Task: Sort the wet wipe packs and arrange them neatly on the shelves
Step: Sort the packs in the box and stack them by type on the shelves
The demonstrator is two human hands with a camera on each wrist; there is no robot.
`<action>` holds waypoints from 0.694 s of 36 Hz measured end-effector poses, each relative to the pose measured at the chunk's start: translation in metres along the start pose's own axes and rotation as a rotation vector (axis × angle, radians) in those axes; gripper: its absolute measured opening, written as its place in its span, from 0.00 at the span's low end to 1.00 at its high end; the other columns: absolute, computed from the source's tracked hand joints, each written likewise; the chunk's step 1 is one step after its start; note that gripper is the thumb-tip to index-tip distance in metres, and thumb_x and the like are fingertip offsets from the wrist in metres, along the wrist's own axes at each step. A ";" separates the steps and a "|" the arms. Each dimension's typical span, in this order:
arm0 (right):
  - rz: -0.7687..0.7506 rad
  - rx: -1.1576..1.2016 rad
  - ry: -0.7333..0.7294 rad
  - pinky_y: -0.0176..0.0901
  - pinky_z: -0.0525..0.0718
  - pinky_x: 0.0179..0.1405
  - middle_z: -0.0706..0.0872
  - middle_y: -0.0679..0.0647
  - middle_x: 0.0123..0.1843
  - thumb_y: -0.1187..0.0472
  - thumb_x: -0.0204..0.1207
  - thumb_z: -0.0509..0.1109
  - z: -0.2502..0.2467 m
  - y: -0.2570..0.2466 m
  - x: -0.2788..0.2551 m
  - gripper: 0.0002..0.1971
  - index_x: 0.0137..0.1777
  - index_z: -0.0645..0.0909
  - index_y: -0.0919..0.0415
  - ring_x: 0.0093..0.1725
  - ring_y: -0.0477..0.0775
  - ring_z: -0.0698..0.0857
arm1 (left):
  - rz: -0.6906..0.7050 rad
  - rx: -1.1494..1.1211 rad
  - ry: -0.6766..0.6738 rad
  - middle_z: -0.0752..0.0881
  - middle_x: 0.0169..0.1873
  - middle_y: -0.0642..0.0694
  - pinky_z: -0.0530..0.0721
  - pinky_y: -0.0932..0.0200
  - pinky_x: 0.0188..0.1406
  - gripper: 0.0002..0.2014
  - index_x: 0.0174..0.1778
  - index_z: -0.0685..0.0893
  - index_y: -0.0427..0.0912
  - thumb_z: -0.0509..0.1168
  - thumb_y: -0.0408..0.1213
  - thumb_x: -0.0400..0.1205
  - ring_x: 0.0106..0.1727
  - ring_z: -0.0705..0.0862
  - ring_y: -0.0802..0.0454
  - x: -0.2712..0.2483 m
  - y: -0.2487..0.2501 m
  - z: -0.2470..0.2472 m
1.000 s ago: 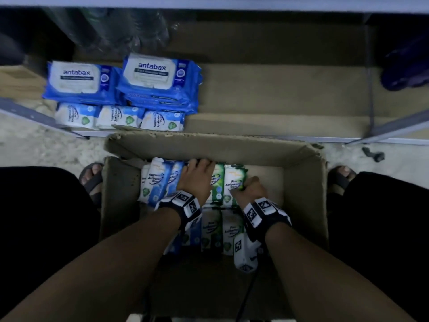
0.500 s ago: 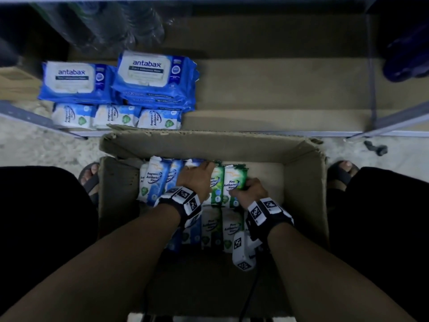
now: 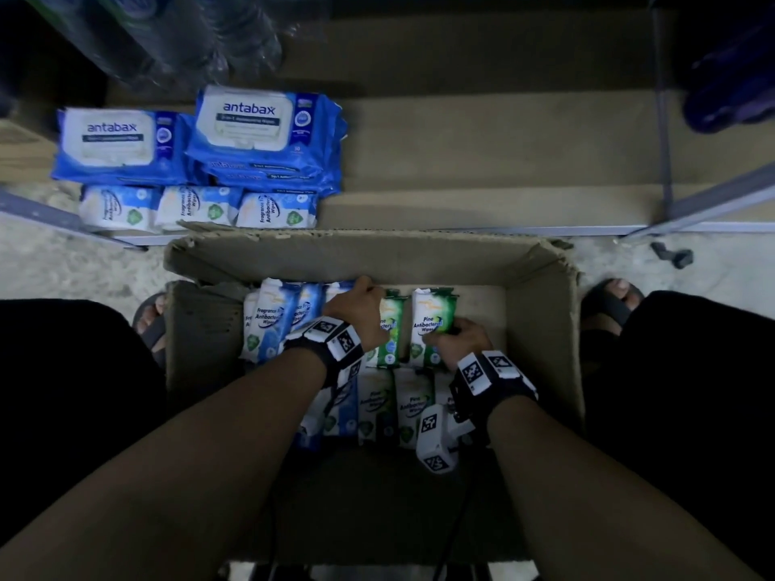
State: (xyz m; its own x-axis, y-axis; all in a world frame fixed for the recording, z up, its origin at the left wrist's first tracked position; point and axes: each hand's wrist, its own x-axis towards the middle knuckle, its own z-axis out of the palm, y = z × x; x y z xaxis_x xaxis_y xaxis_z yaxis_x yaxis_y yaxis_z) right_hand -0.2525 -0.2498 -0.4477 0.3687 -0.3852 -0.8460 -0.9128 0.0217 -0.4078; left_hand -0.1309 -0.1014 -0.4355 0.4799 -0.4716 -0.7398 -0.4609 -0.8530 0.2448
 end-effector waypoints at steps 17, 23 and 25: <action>-0.048 -0.016 -0.005 0.53 0.88 0.58 0.92 0.51 0.47 0.59 0.63 0.85 0.001 0.000 -0.004 0.15 0.49 0.86 0.50 0.47 0.56 0.90 | 0.078 -0.023 0.081 0.71 0.75 0.42 0.80 0.51 0.63 0.40 0.81 0.67 0.46 0.76 0.52 0.75 0.70 0.77 0.42 -0.012 0.012 -0.019; -0.115 -0.115 -0.066 0.51 0.87 0.57 0.89 0.50 0.46 0.59 0.64 0.85 -0.012 -0.014 -0.022 0.13 0.40 0.81 0.49 0.50 0.57 0.89 | 0.075 0.029 0.099 0.74 0.66 0.44 0.80 0.46 0.59 0.32 0.65 0.79 0.45 0.77 0.58 0.70 0.64 0.74 0.41 -0.034 0.017 -0.025; -0.147 -0.121 -0.056 0.51 0.87 0.57 0.89 0.52 0.49 0.59 0.64 0.84 -0.016 -0.016 -0.031 0.16 0.46 0.81 0.48 0.51 0.57 0.88 | 0.115 0.038 0.145 0.74 0.64 0.46 0.76 0.46 0.60 0.27 0.62 0.80 0.49 0.76 0.58 0.71 0.65 0.70 0.41 -0.046 0.018 -0.027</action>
State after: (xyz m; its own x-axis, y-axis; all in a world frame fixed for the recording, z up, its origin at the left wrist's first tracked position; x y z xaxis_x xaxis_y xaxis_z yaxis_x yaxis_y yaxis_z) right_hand -0.2524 -0.2532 -0.4095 0.5060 -0.3238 -0.7994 -0.8615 -0.1432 -0.4872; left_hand -0.1409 -0.1015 -0.3802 0.5238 -0.5950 -0.6097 -0.5452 -0.7840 0.2967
